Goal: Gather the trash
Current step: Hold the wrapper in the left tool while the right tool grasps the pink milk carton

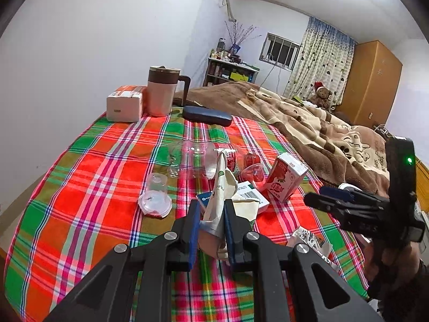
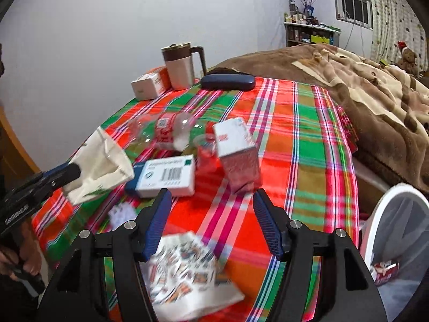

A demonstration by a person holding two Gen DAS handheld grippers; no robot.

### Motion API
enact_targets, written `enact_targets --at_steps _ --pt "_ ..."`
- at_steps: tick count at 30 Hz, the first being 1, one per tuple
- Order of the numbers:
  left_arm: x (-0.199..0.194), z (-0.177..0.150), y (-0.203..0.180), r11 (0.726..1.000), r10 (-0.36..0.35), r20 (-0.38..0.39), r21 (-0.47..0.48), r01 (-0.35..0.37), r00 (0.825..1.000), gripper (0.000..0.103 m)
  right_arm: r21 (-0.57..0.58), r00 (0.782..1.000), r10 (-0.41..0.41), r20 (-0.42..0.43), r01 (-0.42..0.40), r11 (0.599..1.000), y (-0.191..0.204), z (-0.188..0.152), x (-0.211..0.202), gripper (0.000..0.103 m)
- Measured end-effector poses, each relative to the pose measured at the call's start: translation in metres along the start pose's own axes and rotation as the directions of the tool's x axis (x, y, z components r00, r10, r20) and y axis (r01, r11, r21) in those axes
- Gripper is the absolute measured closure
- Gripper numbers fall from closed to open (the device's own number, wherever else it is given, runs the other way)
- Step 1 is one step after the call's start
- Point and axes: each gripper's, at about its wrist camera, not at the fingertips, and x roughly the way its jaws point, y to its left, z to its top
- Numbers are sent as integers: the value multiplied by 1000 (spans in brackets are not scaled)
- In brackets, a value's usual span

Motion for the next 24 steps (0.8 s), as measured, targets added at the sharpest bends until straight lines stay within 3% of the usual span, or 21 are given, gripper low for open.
enact_targets --at_steps 9,10,12,24 --pt "17 5 5 1000 -7 -20 -16 7 1000 86 -35 999 -42 0 41 999 -2 21 25 39" --pt "19 5 6 1000 -7 -22 -18 7 1000 86 -38 999 -42 1 42 998 -1 22 26 42" --pt "20 5 5 1000 -7 -25 -19 7 1000 86 -37 999 -48 5 48 998 -1 23 27 61" --pt "16 8 -12 1000 -27 -17 12 27 999 86 20 998 -31 50 31 999 -12 8 -11 61"
